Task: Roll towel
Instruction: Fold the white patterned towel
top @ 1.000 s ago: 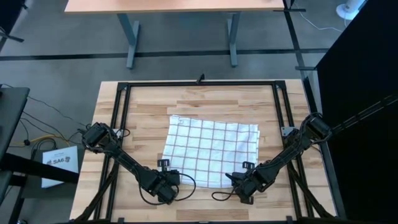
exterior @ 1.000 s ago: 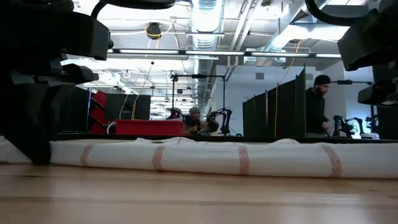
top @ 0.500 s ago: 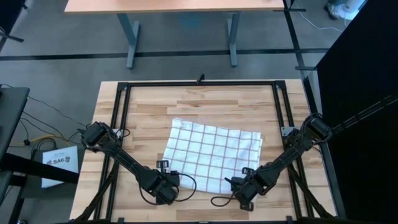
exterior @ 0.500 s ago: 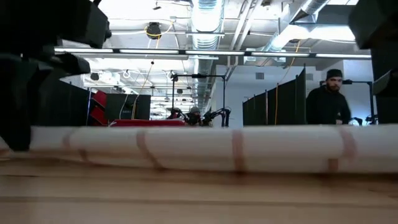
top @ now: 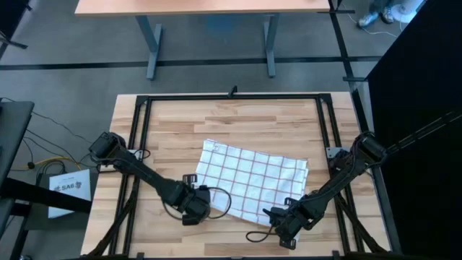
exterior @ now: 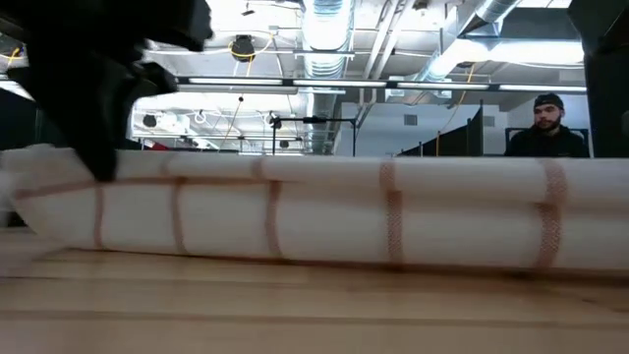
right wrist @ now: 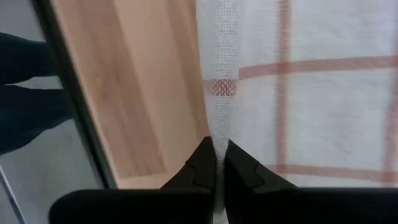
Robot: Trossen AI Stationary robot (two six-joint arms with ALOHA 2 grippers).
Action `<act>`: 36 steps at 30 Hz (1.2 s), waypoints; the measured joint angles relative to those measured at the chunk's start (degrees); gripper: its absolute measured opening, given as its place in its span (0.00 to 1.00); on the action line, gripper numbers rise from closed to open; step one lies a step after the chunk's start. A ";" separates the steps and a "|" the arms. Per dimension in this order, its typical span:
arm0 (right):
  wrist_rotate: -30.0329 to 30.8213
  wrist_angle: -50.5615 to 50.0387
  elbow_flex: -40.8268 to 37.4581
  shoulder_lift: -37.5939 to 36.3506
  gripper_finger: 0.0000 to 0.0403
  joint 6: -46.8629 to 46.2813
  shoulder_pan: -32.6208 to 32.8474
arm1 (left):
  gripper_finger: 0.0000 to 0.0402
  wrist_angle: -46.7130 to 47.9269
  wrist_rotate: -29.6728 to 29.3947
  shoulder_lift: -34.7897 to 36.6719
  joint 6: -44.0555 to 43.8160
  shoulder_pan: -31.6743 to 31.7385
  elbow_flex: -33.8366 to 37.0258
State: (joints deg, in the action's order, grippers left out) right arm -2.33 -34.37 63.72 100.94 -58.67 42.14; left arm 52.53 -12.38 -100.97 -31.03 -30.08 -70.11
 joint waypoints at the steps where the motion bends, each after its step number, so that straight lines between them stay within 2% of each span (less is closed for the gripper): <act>1: -0.02 -0.75 0.00 -0.79 0.00 0.00 -0.41 | 0.00 0.00 0.44 0.01 1.38 0.78 0.00; 7: 1.12 -5.87 -0.75 -7.26 0.00 0.02 -2.79 | 0.00 -1.89 1.60 0.18 7.50 4.39 1.07; 13: 1.33 -5.57 -7.46 -11.83 0.00 -0.98 -5.20 | 0.00 -6.97 4.75 0.26 10.25 6.89 5.67; 17: -0.25 -2.70 -12.16 -12.19 0.00 -1.33 -6.39 | 0.00 -9.81 5.00 0.28 10.94 8.15 7.61; 20: -1.84 3.39 -15.20 -12.17 0.00 -1.52 -6.67 | 0.00 -10.58 5.51 0.28 11.35 8.72 8.50; 26: -1.88 5.61 -20.14 -12.17 0.00 -2.89 -6.80 | 0.00 -13.02 5.50 0.35 11.52 9.79 10.14; 31: -1.86 5.27 -20.87 -12.17 0.01 -2.48 -6.78 | 0.00 -14.09 2.75 0.35 11.88 10.27 10.72; 36: -2.78 4.13 -21.05 -12.89 0.08 -2.39 -7.24 | 0.04 -12.11 1.65 0.98 13.28 11.26 9.97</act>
State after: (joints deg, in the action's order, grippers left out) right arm -5.11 -30.24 42.68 88.05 -61.06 34.89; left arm 40.42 -10.73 -99.98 -17.74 -18.83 -60.13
